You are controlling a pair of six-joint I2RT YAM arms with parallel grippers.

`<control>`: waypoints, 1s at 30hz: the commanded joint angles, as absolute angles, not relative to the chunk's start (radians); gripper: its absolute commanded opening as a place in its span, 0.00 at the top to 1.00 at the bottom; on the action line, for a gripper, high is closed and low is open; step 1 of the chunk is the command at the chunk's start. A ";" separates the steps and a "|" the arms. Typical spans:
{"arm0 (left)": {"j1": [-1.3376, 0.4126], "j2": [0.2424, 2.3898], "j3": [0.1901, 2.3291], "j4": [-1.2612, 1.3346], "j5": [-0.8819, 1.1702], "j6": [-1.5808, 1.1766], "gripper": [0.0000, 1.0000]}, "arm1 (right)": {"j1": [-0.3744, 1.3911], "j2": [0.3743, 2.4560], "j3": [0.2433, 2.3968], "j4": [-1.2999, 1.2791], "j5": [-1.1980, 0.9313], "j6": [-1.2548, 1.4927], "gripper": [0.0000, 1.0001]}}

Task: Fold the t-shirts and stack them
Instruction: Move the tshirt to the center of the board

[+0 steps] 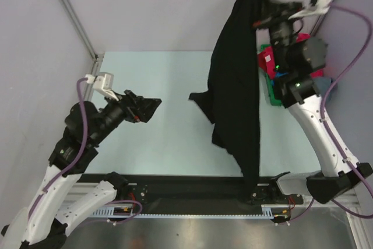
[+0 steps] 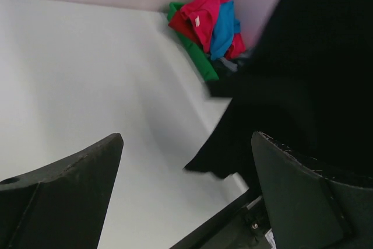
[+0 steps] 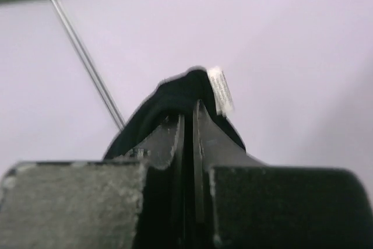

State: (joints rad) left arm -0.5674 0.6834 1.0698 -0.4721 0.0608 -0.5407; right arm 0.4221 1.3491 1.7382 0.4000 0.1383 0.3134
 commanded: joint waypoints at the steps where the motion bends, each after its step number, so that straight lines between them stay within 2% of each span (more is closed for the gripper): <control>1: -0.571 0.663 1.173 -0.577 0.017 -0.491 0.01 | 0.446 1.250 1.460 0.267 0.112 0.394 1.00; 4: -0.571 0.667 1.206 -0.629 0.014 -0.505 0.01 | 0.492 1.172 1.285 0.194 0.010 0.413 0.99; 6: -0.572 0.666 1.180 -0.629 0.035 -0.523 0.00 | 0.518 1.138 1.113 0.151 -0.064 0.420 0.92; 10: -0.571 0.733 1.114 -0.614 0.049 -0.546 0.02 | 0.534 1.080 0.887 0.010 -0.233 0.414 0.86; 12: -0.571 0.808 1.048 -0.537 0.081 -0.551 0.03 | 0.534 1.043 0.792 -0.072 -0.194 0.420 0.85; 15: -0.568 0.954 0.977 -0.430 0.086 -0.583 0.07 | 0.520 1.035 0.723 -0.230 -0.157 0.437 0.88; 20: -0.531 1.256 0.999 -0.316 0.086 -0.611 0.13 | 0.497 1.008 0.634 -0.317 -0.114 0.483 0.90; 23: -0.477 1.483 1.025 -0.292 0.066 -0.621 0.24 | 0.447 1.035 0.634 -0.368 -0.107 0.512 0.90; 30: -0.428 1.678 1.055 -0.190 0.080 -0.629 0.32 | 0.249 0.976 0.637 -0.362 -0.221 0.474 0.89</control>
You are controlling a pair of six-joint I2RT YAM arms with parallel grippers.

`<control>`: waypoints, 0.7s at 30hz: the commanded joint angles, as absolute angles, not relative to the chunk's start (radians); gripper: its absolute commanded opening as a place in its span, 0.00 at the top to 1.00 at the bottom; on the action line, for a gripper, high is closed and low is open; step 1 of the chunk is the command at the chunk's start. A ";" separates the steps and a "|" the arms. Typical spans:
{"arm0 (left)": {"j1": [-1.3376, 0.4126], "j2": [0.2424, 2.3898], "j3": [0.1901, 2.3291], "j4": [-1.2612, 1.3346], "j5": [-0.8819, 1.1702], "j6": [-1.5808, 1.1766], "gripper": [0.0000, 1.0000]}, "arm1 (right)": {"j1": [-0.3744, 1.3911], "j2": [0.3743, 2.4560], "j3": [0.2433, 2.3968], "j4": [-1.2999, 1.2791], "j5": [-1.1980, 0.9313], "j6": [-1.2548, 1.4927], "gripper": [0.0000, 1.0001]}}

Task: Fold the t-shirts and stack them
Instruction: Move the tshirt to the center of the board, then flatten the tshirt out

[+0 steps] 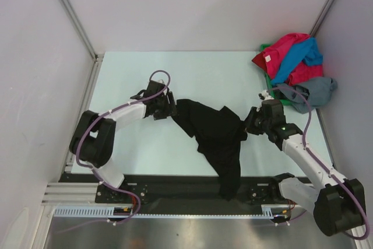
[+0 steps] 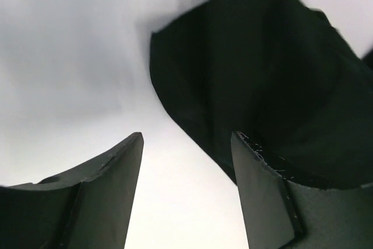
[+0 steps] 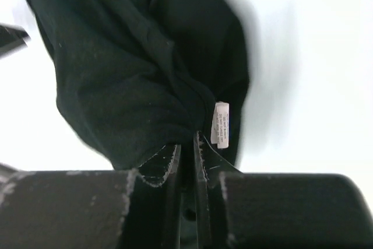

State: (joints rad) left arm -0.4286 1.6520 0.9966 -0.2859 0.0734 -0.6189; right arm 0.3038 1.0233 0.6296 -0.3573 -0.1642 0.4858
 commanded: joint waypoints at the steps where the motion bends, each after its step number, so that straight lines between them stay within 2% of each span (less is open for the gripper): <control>1: -0.426 1.716 1.078 -0.192 0.080 -0.629 0.34 | 0.233 0.970 0.637 -0.361 -0.232 0.453 0.89; 7: -0.423 1.828 1.138 -0.181 0.073 -0.641 0.36 | 0.164 0.953 0.630 -0.367 -0.278 0.410 0.89; 13: -0.407 1.924 1.189 -0.221 0.077 -0.669 0.51 | 0.164 0.951 0.629 -0.359 -0.284 0.416 0.86; 16: -0.379 1.927 1.183 -0.233 0.071 -0.666 0.74 | 0.163 0.953 0.647 -0.354 -0.270 0.422 0.85; 17: -0.365 1.922 1.180 -0.241 0.064 -0.660 0.91 | 0.164 0.962 0.653 -0.350 -0.268 0.422 0.85; 18: -0.357 1.899 1.183 -0.250 0.058 -0.655 1.00 | 0.163 0.968 0.661 -0.338 -0.264 0.426 0.85; 21: -0.327 1.785 1.195 -0.284 0.025 -0.629 1.00 | 0.169 1.006 0.687 -0.258 -0.261 0.445 0.86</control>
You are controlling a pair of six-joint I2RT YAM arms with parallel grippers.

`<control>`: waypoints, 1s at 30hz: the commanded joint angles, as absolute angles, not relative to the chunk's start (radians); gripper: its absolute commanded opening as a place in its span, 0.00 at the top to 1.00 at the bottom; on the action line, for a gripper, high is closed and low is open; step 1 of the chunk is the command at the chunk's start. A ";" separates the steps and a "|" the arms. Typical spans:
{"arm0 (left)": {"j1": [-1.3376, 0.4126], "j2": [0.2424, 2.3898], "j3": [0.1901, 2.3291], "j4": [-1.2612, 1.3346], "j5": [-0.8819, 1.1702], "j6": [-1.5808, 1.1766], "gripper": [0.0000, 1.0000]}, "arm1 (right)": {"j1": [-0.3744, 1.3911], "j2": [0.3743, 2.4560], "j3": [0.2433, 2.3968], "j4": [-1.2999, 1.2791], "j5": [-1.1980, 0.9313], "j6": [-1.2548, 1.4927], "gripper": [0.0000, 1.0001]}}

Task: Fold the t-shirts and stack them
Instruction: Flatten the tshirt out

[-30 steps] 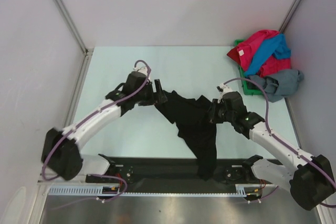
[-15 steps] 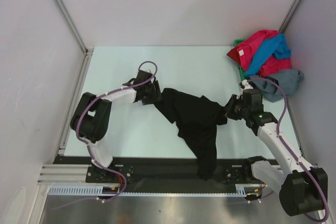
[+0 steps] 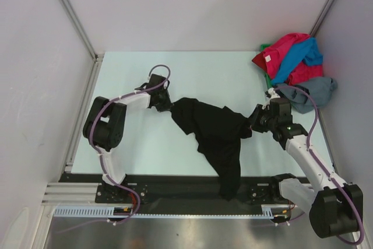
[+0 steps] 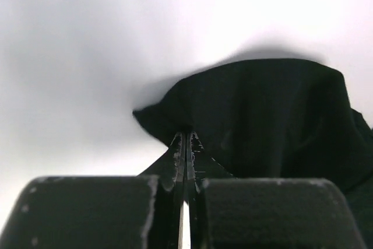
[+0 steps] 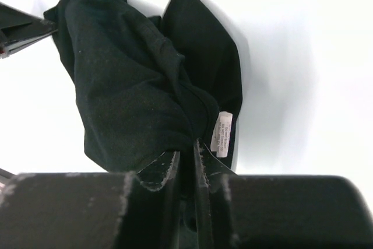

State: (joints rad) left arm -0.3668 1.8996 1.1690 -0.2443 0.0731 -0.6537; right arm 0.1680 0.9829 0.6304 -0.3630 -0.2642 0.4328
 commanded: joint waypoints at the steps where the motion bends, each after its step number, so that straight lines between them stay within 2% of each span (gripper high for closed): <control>1: -0.309 1.742 1.196 -0.291 0.022 -0.618 1.00 | 0.185 1.014 0.675 -0.212 -0.255 0.469 0.89; 4: -0.284 1.520 1.224 -0.298 0.002 -0.606 1.00 | 0.241 1.080 0.687 -0.011 -0.200 0.505 0.96; 7: -0.270 1.346 1.323 -0.356 -0.046 -0.540 1.00 | 0.353 1.260 0.836 0.116 -0.104 0.500 0.99; 12: -0.224 1.152 1.443 -0.371 -0.052 -0.399 1.00 | 0.440 1.599 1.238 0.192 -0.121 0.468 1.00; 14: -0.216 1.064 1.492 -0.370 -0.066 -0.345 1.00 | 0.446 1.659 1.348 0.222 -0.159 0.483 1.00; 19: -0.216 0.930 1.658 -0.341 -0.031 -0.223 1.00 | 0.463 1.787 1.699 0.296 -0.221 0.561 1.00; 24: -0.216 0.796 1.707 -0.256 0.041 -0.232 1.00 | 0.465 1.891 2.012 0.264 -0.287 0.620 1.00; 25: -0.216 0.787 1.723 -0.239 0.078 -0.250 1.00 | 0.460 1.911 2.111 0.262 -0.302 0.662 1.00; 30: -0.216 0.759 1.798 -0.227 0.141 -0.276 1.00 | 0.451 2.091 2.339 0.385 -0.423 0.888 1.00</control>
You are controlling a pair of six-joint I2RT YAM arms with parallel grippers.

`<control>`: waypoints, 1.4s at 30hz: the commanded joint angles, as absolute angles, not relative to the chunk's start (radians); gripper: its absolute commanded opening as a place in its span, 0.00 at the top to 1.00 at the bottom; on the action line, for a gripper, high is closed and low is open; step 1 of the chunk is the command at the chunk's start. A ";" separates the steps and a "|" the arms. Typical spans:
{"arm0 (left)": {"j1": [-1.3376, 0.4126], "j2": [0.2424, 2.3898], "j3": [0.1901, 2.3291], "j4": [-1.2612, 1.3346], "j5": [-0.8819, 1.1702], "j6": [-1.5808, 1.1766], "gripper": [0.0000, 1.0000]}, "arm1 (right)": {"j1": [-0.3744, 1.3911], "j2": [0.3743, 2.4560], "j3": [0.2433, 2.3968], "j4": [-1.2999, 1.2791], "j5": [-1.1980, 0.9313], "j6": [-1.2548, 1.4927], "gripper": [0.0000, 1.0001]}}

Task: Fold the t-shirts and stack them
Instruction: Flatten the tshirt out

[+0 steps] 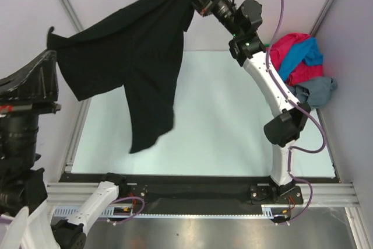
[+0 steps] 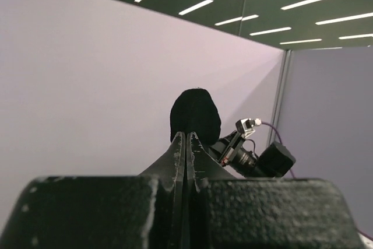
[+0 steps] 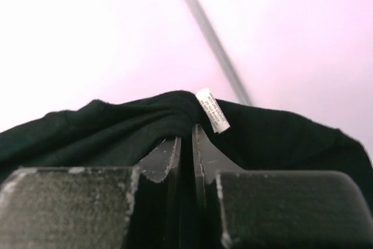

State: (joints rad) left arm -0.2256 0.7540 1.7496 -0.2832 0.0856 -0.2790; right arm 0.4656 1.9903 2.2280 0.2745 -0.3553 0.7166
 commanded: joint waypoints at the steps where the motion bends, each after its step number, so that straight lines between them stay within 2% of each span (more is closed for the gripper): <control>1: -0.216 0.756 1.810 -0.232 0.137 -0.267 1.00 | 0.451 2.112 2.367 0.405 -0.442 0.953 1.00; 3: -0.216 0.761 1.821 -0.241 0.132 -0.279 1.00 | 0.443 2.135 2.373 0.442 -0.463 0.995 1.00; 4: -0.216 0.767 1.813 -0.241 0.167 -0.294 1.00 | 0.428 2.088 2.261 0.455 -0.474 1.005 1.00; 5: -0.216 0.773 1.796 -0.238 0.199 -0.311 1.00 | 0.420 2.088 2.260 0.465 -0.469 1.006 1.00; 6: -0.216 0.779 1.777 -0.236 0.245 -0.328 1.00 | 0.407 2.019 2.083 0.471 -0.462 1.005 1.00; 8: -0.216 0.776 1.636 -0.154 0.410 -0.432 1.00 | 0.382 1.959 1.941 0.437 -0.480 0.970 1.00; 9: -0.216 0.767 1.483 -0.024 0.469 -0.484 1.00 | 0.352 1.936 1.807 0.424 -0.498 0.945 1.00; 11: -0.245 0.744 1.328 0.114 0.514 -0.650 1.00 | 0.325 1.858 1.690 0.306 -0.517 0.870 1.00; 12: -0.288 0.744 1.266 0.150 0.459 -0.663 1.00 | 0.298 1.829 1.637 0.260 -0.511 0.791 0.99; 16: -0.732 0.830 1.111 0.103 0.198 -0.458 1.00 | 0.169 1.740 1.337 0.135 -0.518 0.715 0.98; 18: -0.834 0.943 1.085 0.101 0.141 -0.437 1.00 | 0.105 1.706 1.254 0.101 -0.526 0.701 0.98; 20: -0.955 1.024 1.048 0.103 0.072 -0.431 1.00 | 0.028 1.710 1.217 -0.031 -0.531 0.629 0.97; 23: -1.109 1.211 1.041 0.088 0.006 -0.385 1.00 | 0.008 1.717 1.210 -0.179 -0.476 0.482 0.96; 27: -1.277 1.379 1.060 0.087 0.002 -0.330 1.00 | -0.021 1.663 1.178 -0.255 -0.310 0.362 0.94; 32: -1.342 1.532 1.101 0.010 0.102 -0.299 1.00 | -0.025 1.663 1.200 -0.363 -0.167 0.288 0.92; 34: -1.341 1.552 1.140 -0.078 0.097 -0.252 0.77 | -0.025 1.666 1.209 -0.399 -0.109 0.287 0.90; 35: -1.341 1.549 1.147 -0.110 0.068 -0.235 0.63 | -0.022 1.672 1.215 -0.408 -0.092 0.282 0.83; 36: -1.327 1.542 1.158 -0.170 0.019 -0.206 0.41 | -0.011 1.675 1.235 -0.420 -0.039 0.267 0.79; 37: -1.312 1.528 1.161 -0.198 0.002 -0.203 0.27 | -0.005 1.678 1.245 -0.443 -0.011 0.256 0.75; 38: -1.287 1.511 1.164 -0.224 0.002 -0.204 0.17 | -0.003 1.681 1.256 -0.451 -0.002 0.246 0.66; 39: -1.223 1.468 1.161 -0.262 0.056 -0.212 0.09 | 0.030 1.683 1.272 -0.463 0.067 0.230 0.60; 42: -1.085 1.354 1.146 -0.311 0.032 -0.241 0.04 | 0.067 1.704 1.334 -0.498 0.162 0.207 0.41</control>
